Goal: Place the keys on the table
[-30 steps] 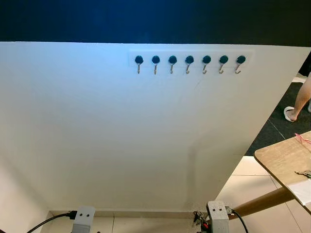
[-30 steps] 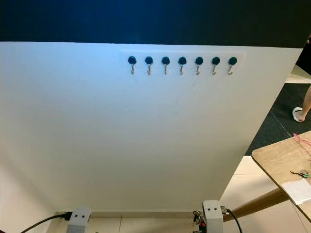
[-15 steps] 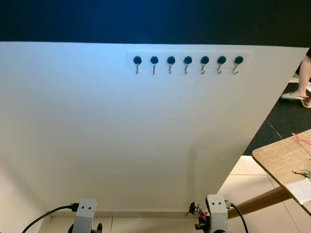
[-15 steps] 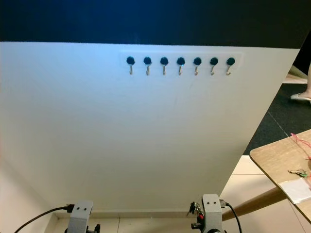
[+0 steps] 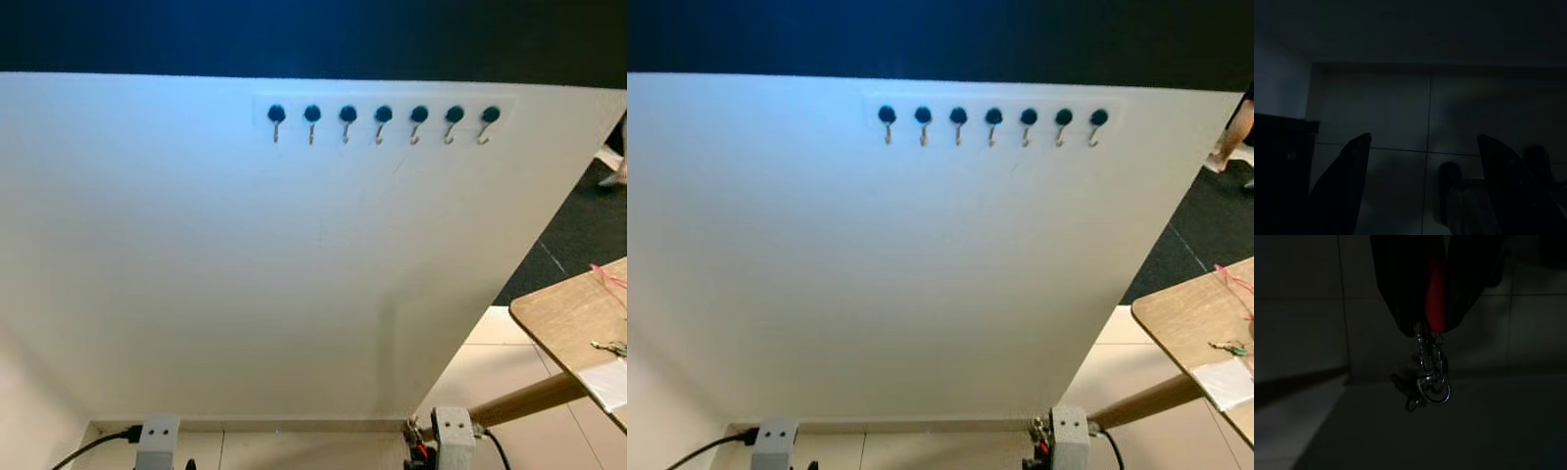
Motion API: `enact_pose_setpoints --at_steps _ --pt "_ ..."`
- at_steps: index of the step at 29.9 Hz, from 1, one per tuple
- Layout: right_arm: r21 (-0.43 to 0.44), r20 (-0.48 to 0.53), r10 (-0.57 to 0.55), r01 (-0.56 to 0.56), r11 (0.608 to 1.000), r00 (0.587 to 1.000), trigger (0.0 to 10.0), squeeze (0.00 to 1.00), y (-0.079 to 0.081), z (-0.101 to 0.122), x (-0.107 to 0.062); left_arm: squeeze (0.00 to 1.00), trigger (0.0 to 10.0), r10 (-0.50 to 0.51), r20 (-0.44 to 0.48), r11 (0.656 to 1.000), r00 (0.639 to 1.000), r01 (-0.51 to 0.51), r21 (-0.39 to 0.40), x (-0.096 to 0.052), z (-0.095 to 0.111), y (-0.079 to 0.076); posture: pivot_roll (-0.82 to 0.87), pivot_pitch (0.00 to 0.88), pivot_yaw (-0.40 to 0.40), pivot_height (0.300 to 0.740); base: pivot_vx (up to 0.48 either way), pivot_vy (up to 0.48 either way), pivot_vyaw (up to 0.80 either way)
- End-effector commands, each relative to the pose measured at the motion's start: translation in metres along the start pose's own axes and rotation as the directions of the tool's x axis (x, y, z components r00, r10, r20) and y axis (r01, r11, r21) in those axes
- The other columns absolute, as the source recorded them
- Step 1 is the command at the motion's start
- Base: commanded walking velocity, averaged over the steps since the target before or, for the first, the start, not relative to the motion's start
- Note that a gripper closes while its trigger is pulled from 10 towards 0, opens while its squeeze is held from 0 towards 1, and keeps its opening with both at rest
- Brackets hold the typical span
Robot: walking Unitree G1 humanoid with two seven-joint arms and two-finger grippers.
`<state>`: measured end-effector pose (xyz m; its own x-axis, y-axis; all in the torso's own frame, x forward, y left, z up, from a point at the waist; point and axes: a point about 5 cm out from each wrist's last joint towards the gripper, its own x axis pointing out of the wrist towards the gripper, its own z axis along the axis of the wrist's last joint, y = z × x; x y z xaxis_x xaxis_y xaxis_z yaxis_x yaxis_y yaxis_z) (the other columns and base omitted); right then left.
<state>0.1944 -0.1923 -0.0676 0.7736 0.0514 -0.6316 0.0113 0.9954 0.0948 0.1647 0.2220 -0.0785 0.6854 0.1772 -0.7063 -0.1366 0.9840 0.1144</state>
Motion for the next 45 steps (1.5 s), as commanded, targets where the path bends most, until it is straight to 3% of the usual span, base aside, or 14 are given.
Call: enact_pose_setpoints --at_steps 1,2,4,6,16,25,41,45 --pt "-0.009 -0.015 0.034 -0.035 0.999 0.999 10.0 0.00 0.005 0.001 0.002 0.00 10.0 0.003 -0.023 0.999 1.000 -0.004 -0.052 -0.001 -0.004 -0.004 -0.01 0.026 -0.010 0.740 0.000 0.000 0.00" --pt "-0.021 -0.017 0.056 -0.056 0.998 0.998 10.0 0.00 0.010 0.004 0.005 0.00 10.0 0.017 -0.026 0.994 1.000 -0.019 -0.104 0.001 0.000 -0.003 0.00 0.016 -0.014 0.740 0.000 0.000 0.00" --pt "-0.021 -0.017 0.056 -0.056 0.998 0.998 10.0 0.00 0.010 0.004 0.005 0.00 10.0 0.017 -0.026 0.994 1.000 -0.019 -0.104 0.001 0.000 -0.003 0.00 0.016 -0.014 0.740 0.000 0.000 0.00" --pt "-0.038 -0.016 0.065 -0.065 0.997 0.998 10.0 0.00 0.014 0.007 0.007 0.00 10.0 0.045 -0.012 0.985 0.999 -0.047 -0.165 0.005 0.010 -0.003 0.00 0.008 -0.019 0.740 0.000 0.000 0.00" --pt "-0.067 -0.012 0.070 -0.071 0.995 0.997 10.0 0.00 0.018 0.011 0.009 0.00 10.0 0.083 -0.033 0.978 0.996 -0.088 -0.187 0.010 0.020 0.000 0.01 0.017 -0.023 0.740 0.000 0.000 0.00" --pt "-0.067 -0.047 0.062 -0.065 0.996 0.997 10.0 0.00 0.014 0.007 0.008 0.00 10.0 0.044 -0.028 0.995 0.999 -0.047 -0.093 0.011 0.022 -0.005 0.01 0.027 -0.010 0.740 0.000 0.000 0.00" --pt "-0.078 -0.078 0.059 -0.065 0.995 0.995 10.0 0.00 0.012 0.001 0.006 0.00 10.0 0.003 -0.027 0.999 1.000 -0.004 -0.052 0.010 0.018 -0.012 0.00 0.039 -0.013 0.740 0.000 0.000 0.00" --pt "-0.064 -0.082 0.049 -0.055 0.996 0.995 10.0 0.00 0.011 -0.002 0.005 0.00 10.0 -0.019 -0.029 1.000 0.999 0.019 0.001 0.008 0.015 -0.011 0.00 0.040 -0.005 0.740 0.000 0.000 0.00"
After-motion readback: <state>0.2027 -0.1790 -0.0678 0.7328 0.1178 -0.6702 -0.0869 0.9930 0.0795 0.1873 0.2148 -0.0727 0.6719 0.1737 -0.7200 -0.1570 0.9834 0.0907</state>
